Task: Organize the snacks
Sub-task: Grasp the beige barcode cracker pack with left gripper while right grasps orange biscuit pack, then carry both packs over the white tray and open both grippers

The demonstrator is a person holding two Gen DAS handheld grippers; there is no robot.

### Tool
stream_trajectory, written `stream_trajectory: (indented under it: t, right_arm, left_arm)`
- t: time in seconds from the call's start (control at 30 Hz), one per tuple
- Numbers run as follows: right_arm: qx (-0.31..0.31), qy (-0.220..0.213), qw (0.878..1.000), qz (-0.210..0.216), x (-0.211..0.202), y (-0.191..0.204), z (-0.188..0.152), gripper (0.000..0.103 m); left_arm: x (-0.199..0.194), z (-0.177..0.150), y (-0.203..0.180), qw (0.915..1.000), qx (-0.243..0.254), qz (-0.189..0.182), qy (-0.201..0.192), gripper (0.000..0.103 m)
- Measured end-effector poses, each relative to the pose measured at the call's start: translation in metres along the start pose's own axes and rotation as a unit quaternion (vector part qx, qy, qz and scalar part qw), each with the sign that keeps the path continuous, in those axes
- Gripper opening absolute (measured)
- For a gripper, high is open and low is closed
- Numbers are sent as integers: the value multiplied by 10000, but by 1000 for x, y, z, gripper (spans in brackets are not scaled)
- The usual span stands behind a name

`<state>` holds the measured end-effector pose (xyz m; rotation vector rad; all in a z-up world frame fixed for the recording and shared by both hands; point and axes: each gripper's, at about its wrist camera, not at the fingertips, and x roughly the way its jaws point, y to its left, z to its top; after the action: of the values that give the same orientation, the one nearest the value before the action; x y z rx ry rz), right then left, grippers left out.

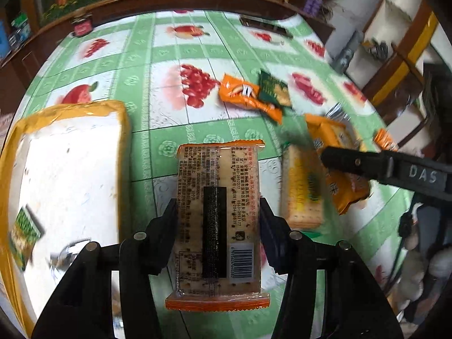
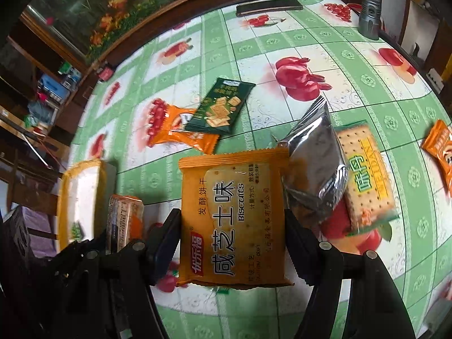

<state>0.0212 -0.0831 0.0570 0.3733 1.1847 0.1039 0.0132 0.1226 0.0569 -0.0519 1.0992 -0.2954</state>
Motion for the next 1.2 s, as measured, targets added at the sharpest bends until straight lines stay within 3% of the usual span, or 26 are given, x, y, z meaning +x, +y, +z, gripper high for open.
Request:
stream_trajectory:
  t: [0.13, 0.23, 0.37, 0.63, 0.9, 1.2]
  right_arm:
    - [-43, -22, 9993, 360, -14, 10, -4, 71]
    - [-221, -9, 9980, 597, -19, 29, -5, 71]
    - [-532, 148, 9943, 907, -12, 70, -11, 71]
    - [-1337, 530, 9810, 1301, 18, 167, -33, 71]
    - [-1927, 705, 9721, 1134, 65, 243, -46, 71]
    - [-1933, 771, 9733, 965, 97, 259, -50, 73]
  left_arm:
    - [-30, -9, 19, 9988, -457, -25, -196, 52]
    - [-51, -18, 43, 9966, -752, 165, -294, 52]
    - [-72, -37, 86, 9907, -1229, 480, -340, 52]
    - [-75, -79, 150, 9780, -1811, 1023, -132, 52]
    - [-56, -86, 180, 9775, -1895, 911, 162, 52]
    - [-66, -84, 190, 9799, -1928, 498, 91, 54]
